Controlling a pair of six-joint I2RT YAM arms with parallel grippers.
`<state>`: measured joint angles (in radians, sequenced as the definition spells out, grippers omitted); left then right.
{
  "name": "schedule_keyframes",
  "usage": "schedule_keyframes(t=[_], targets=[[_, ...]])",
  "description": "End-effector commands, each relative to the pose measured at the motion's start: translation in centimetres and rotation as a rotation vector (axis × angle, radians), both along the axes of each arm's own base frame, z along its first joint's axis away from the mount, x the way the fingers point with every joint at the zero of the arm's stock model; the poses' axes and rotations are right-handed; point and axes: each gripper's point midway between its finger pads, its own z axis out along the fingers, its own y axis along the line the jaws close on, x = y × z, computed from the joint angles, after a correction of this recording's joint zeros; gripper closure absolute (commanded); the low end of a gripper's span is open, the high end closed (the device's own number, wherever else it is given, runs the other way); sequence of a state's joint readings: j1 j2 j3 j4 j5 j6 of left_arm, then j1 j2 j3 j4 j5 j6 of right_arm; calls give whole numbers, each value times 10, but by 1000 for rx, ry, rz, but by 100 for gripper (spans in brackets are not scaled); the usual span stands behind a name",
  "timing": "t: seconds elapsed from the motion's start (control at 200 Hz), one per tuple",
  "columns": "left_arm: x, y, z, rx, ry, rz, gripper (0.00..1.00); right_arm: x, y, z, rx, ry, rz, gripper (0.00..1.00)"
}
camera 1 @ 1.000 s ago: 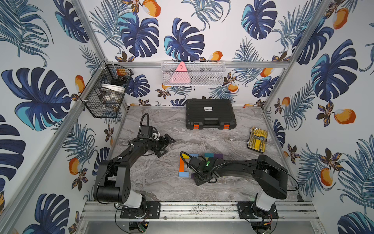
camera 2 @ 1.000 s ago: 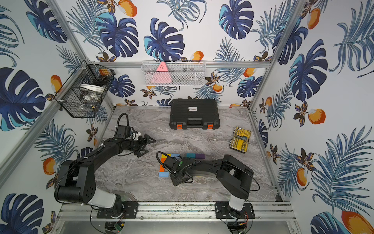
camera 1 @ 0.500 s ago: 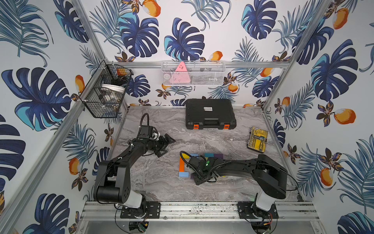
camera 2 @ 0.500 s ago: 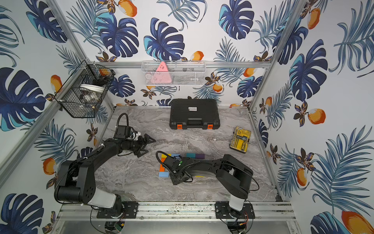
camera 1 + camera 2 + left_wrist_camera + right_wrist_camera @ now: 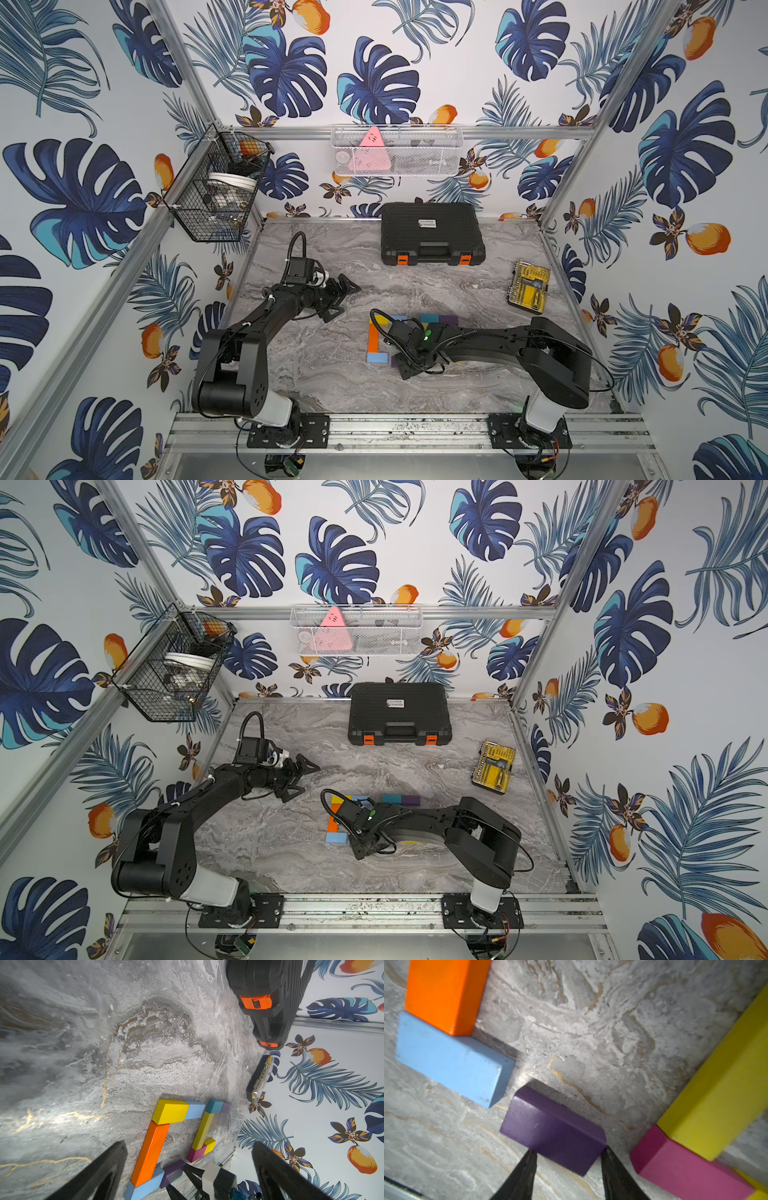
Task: Assemble the letter c with building blocks
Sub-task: Assemble the building block at the center of the board.
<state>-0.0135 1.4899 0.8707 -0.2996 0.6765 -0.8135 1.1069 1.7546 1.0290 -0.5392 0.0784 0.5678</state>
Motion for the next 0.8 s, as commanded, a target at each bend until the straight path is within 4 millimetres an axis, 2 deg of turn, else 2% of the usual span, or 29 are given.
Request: schedule_keyframes(t=[0.0,0.795], targets=[[3,-1,4,-6,-20,-1,1,-1,-6,-2,-31,1,-8,47],[3,-3,4,-14,-23,-3,1,3,4,2,0,-19,53,52]])
